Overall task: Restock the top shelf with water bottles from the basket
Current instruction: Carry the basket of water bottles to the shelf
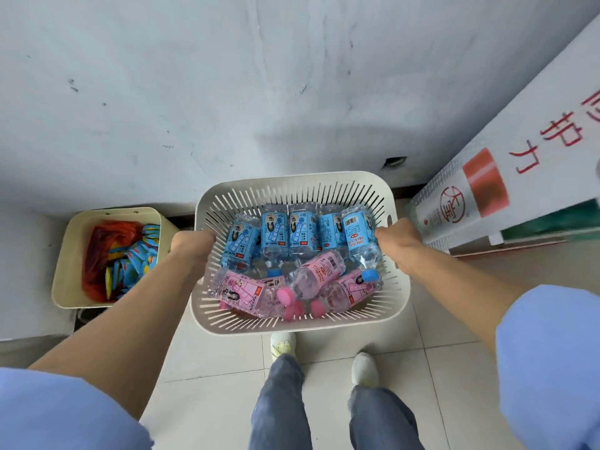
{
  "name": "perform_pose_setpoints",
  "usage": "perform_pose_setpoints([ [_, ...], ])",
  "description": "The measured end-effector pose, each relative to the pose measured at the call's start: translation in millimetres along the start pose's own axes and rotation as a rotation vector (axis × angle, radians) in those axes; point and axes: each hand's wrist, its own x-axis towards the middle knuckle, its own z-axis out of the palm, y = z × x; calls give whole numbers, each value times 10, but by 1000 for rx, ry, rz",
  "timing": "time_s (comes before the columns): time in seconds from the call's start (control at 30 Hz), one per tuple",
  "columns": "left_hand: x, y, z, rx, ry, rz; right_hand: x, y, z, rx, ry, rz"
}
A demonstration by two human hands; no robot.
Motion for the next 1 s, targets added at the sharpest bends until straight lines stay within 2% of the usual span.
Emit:
perform_pose_setpoints([
  [0.23, -1311, 69, -368, 81, -51, 76, -966, 311, -938, 32, 37, -30],
  [0.5, -2608, -149, -430, 175, -273, 193, -1881, 1179, -1650, 206, 159, 58],
  [0.6, -3065, -293, -394, 237, -335, 311, -2295, 1595, -1855, 293, 247, 101],
  [0.77, -3899, -566, -175, 329, -532, 501, -2892, 2464, -2206, 369, 314, 214],
  [0.83, -4185, -637, 62, 402, -541, 556, -3031, 2893, -2353, 427, 341, 277],
  [0.9, -4472, -682, 363, 441, -539, 533, -3149, 3308, -2500, 483, 371, 343],
  [1.0, -4989, -780, 891, 544, -636, 517, -3352, 3999, -2803, 580, 425, 437],
])
